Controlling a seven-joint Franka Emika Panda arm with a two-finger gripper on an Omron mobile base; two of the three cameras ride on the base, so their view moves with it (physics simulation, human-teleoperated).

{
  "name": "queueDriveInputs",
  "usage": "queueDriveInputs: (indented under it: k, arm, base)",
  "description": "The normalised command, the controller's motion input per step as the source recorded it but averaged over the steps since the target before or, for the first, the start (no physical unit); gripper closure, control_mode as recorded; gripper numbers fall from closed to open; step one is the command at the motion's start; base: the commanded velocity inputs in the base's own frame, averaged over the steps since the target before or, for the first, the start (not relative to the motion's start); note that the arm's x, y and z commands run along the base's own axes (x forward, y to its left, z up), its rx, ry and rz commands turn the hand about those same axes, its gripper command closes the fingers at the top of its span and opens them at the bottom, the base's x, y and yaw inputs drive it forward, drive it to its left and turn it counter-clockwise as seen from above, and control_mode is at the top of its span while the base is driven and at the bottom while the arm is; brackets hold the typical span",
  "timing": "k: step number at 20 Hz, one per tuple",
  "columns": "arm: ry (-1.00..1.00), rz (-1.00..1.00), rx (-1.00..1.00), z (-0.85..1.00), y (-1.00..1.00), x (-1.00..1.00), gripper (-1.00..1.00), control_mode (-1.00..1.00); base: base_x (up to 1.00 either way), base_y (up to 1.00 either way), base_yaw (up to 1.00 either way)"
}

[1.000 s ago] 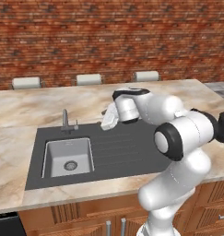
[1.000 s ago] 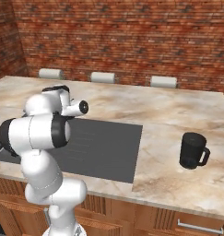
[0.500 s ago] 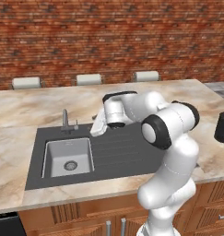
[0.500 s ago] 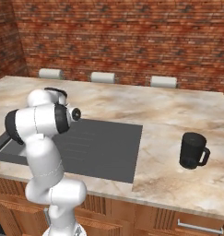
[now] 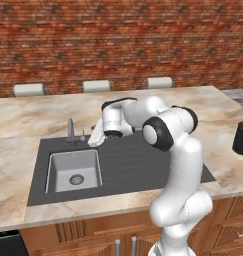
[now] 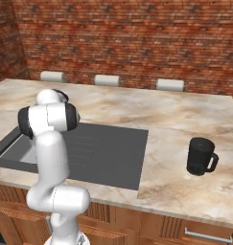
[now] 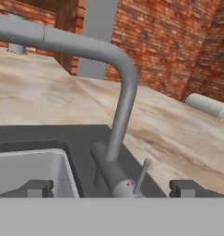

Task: Turn on the sink faucet and place the jug under the water for a few seconds to fill it up.

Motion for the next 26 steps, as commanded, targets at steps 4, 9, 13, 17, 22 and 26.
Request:
queueDriveInputs:
  k: [4,9,13,17,22,26]
  arm:
    - [0.0,0.0,0.02,-0.16,0.01,0.53,-1.0,-1.0]
    - [0.0,0.0,0.02,-0.16,0.02,0.45,-1.0,-1.0]
    - [0.0,0.0,0.01,-0.14,0.17,0.35,-1.0,-1.0]
    - [0.0,0.02,0.0,-0.13,0.3,0.18,-1.0,-1.0]
    - [0.0,0.02,0.0,-0.14,0.32,0.13,-1.0,-1.0]
    - [0.0,0.03,0.0,-0.19,0.16,0.16,-1.0,-1.0]
  base:
    - [0.0,0.0,0.0]
    - [0.0,0.0,0.0]
    - [0.0,0.0,0.0]
    - [0.0,0.0,0.0]
    - [0.0,0.0,0.0]
    - [0.0,0.0,0.0]
